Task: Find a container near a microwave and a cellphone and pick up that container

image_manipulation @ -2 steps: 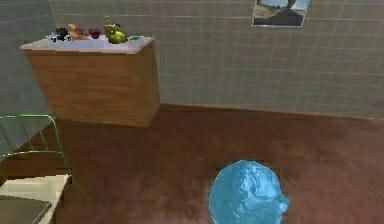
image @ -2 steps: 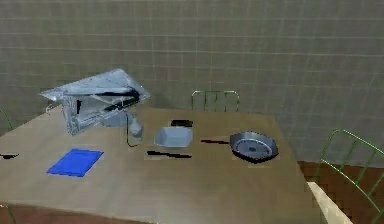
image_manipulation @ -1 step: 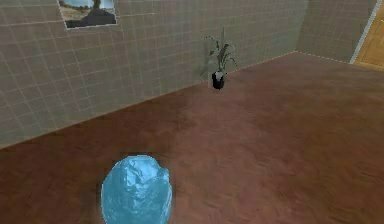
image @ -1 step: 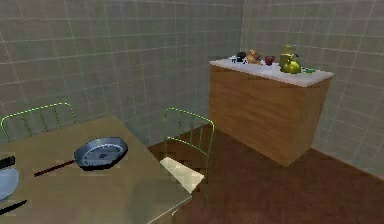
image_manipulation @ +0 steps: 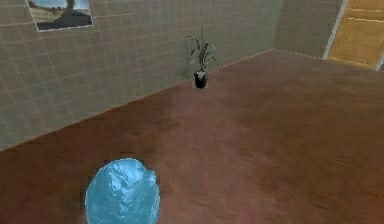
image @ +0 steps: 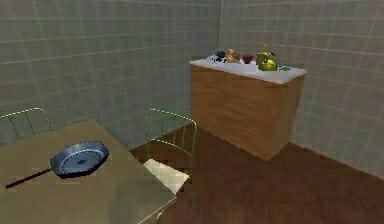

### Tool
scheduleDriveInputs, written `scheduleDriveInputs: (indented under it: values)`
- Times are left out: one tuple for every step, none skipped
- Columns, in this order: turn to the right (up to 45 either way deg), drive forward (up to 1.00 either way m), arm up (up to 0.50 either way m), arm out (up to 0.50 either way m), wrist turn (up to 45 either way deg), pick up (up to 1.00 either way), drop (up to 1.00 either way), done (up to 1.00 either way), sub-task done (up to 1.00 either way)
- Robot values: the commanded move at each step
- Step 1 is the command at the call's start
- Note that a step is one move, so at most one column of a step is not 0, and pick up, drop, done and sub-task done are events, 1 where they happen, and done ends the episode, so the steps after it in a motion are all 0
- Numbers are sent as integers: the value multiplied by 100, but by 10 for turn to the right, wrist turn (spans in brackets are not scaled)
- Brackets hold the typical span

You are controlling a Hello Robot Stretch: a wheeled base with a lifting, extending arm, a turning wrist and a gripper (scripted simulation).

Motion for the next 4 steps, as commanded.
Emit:
scheduleDriveInputs:
  values:
    - [0,35,0,0,0,0,0,0,0]
    - [-450,0,0,0,0,0,0,0,0]
    - [-450,0,0,0,0,0,0,0,0]
    - [-450,0,0,0,0,0,0,0,0]
